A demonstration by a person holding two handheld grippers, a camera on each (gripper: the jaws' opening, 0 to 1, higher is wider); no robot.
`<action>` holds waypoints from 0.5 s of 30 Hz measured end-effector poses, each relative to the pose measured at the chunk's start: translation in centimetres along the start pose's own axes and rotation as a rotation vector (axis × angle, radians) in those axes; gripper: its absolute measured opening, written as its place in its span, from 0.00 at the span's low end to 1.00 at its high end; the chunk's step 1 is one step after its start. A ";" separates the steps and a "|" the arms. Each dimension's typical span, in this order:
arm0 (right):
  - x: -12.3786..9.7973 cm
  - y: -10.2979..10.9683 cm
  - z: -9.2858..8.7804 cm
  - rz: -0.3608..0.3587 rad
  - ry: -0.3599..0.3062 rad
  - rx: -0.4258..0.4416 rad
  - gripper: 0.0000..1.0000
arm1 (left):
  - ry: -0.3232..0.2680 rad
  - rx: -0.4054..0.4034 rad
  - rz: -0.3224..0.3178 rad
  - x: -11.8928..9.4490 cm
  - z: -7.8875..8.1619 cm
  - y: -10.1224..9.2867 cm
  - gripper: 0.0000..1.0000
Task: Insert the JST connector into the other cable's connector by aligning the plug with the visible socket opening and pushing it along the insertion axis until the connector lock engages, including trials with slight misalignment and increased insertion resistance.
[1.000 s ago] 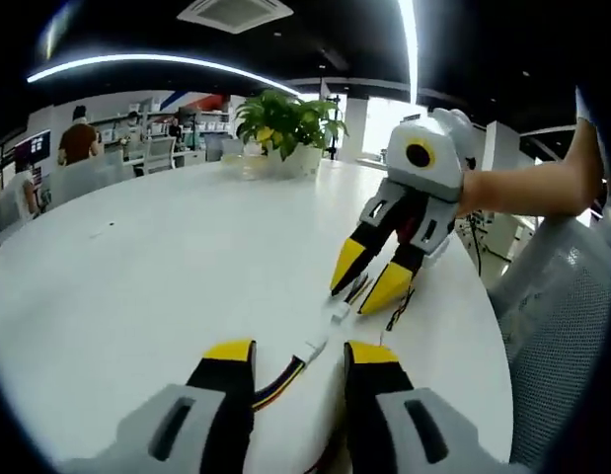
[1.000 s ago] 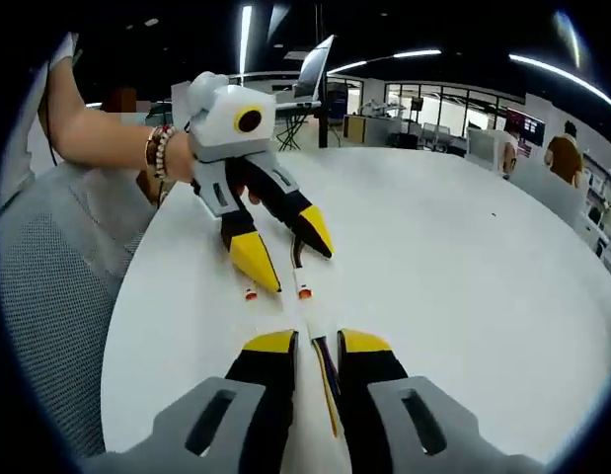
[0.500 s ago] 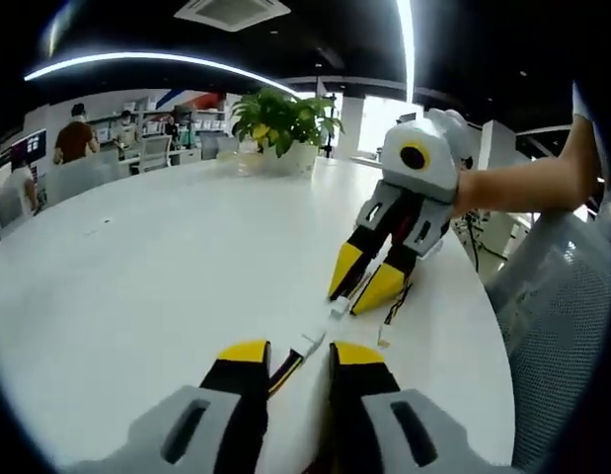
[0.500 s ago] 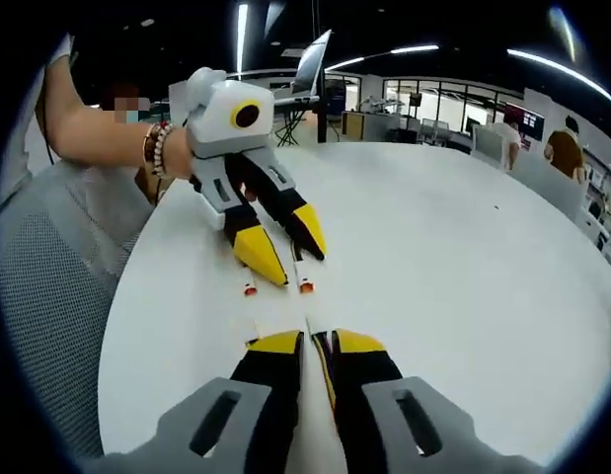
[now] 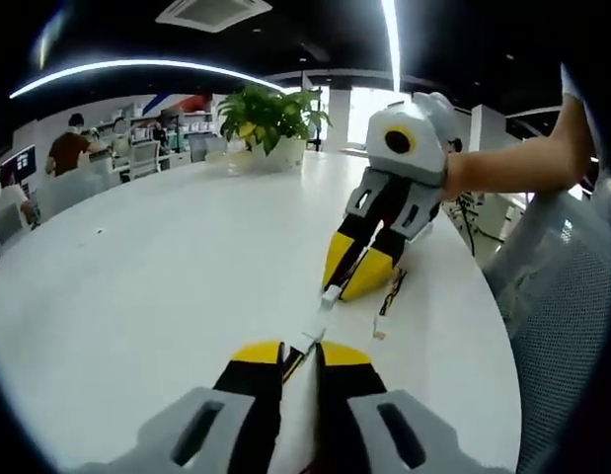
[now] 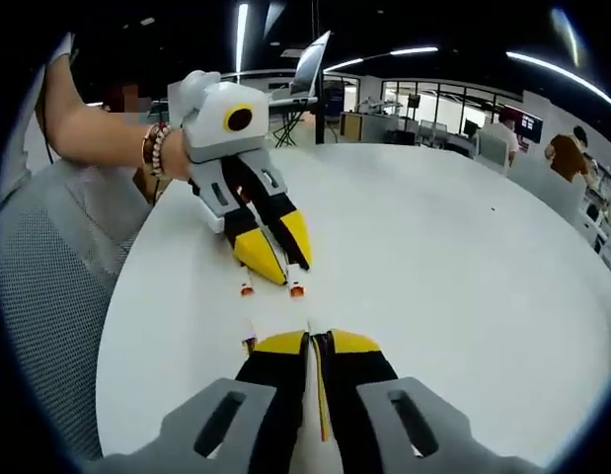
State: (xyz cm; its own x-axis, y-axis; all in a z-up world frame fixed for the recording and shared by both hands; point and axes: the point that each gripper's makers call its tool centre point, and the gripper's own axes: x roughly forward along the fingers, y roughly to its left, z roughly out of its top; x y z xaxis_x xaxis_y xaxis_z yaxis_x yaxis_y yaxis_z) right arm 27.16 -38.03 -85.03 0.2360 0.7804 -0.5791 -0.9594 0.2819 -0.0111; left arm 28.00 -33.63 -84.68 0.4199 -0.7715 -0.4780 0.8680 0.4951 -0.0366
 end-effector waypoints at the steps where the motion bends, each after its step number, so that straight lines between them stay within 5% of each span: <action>1: 0.0 0.0 0.1 0.002 -0.003 -0.002 0.05 | -0.001 0.001 0.000 0.0 0.0 0.0 0.05; 15: 0.2 0.6 1.2 0.018 -0.010 -0.033 0.05 | 0.008 0.048 -0.021 0.0 0.2 -0.6 0.01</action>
State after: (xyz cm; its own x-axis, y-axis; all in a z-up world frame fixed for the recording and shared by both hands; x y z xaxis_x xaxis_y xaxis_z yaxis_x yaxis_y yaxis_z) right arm 26.79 -37.03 -84.19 0.2202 0.7908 -0.5711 -0.9680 0.2493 -0.0280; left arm 27.52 -33.99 -84.49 0.3999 -0.7783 -0.4842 0.8883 0.4592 -0.0046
